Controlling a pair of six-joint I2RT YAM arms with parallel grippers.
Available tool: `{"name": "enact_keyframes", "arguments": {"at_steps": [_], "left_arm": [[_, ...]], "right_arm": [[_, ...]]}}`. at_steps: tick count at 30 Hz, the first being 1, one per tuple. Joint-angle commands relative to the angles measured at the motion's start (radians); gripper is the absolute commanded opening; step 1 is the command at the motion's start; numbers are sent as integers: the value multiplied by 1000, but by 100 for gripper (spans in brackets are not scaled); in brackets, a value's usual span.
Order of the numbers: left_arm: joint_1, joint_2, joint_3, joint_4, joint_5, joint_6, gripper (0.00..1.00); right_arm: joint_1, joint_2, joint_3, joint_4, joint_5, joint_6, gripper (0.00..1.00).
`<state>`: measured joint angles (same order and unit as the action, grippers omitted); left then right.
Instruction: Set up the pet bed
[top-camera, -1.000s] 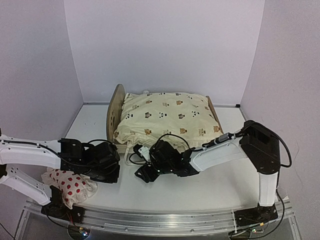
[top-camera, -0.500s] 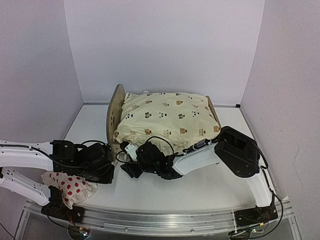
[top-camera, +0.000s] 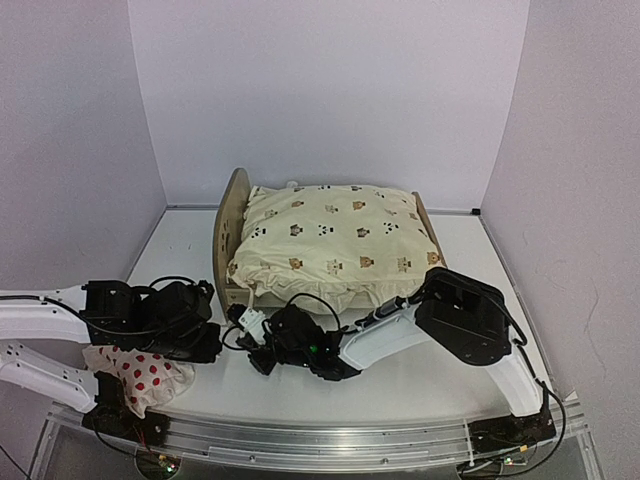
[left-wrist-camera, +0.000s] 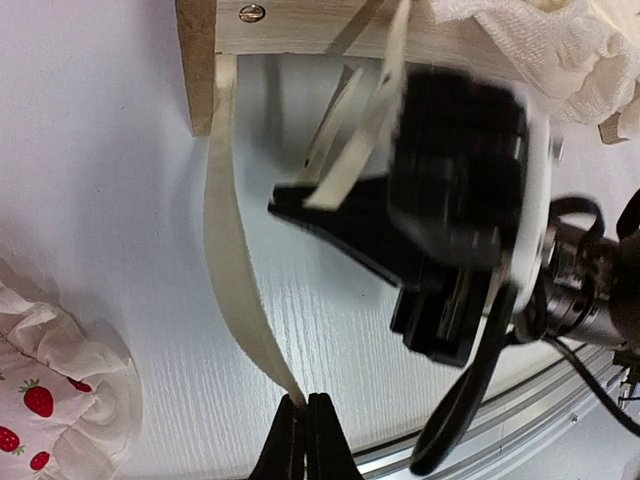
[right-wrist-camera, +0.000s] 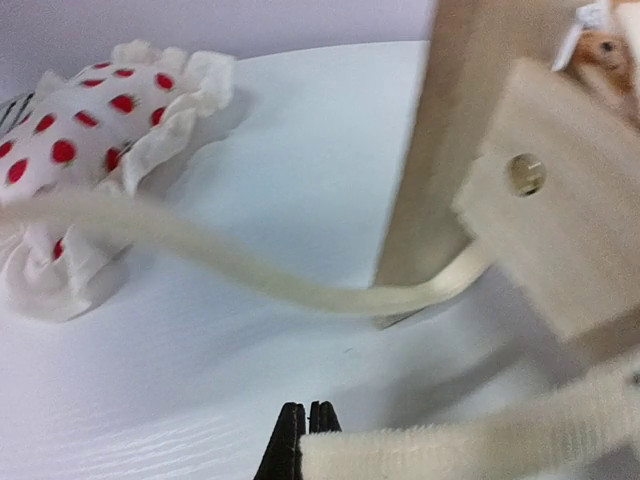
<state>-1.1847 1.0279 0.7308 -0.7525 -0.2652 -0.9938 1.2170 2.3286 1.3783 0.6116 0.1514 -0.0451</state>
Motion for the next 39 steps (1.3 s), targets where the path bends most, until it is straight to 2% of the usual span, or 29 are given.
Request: {"name": "enact_keyframes", "arguments": {"at_steps": [1, 5, 9, 17, 22, 30, 36, 39], "left_arm": [[-1, -29, 8, -21, -44, 14, 0], [-1, -50, 12, -31, -51, 12, 0], [-1, -75, 19, -43, -55, 11, 0], [-1, -100, 27, -51, -45, 3, 0], [-1, -108, 51, -66, -54, 4, 0], [0, -101, 87, -62, -67, 22, 0], [-1, -43, 104, -37, -45, 40, 0], [-2, -18, 82, 5, -16, 52, 0]], "right_arm": [[58, -89, -66, 62, -213, 12, 0], [74, -111, -77, 107, -284, 101, 0], [76, -77, -10, 143, -331, 162, 0], [75, 45, 172, 208, -191, 197, 0], [76, 69, 255, 299, -254, 259, 0], [75, 24, 46, 614, -153, 240, 0], [75, -8, -140, 631, -96, 267, 0], [76, -13, -221, 641, -50, 286, 3]]}}
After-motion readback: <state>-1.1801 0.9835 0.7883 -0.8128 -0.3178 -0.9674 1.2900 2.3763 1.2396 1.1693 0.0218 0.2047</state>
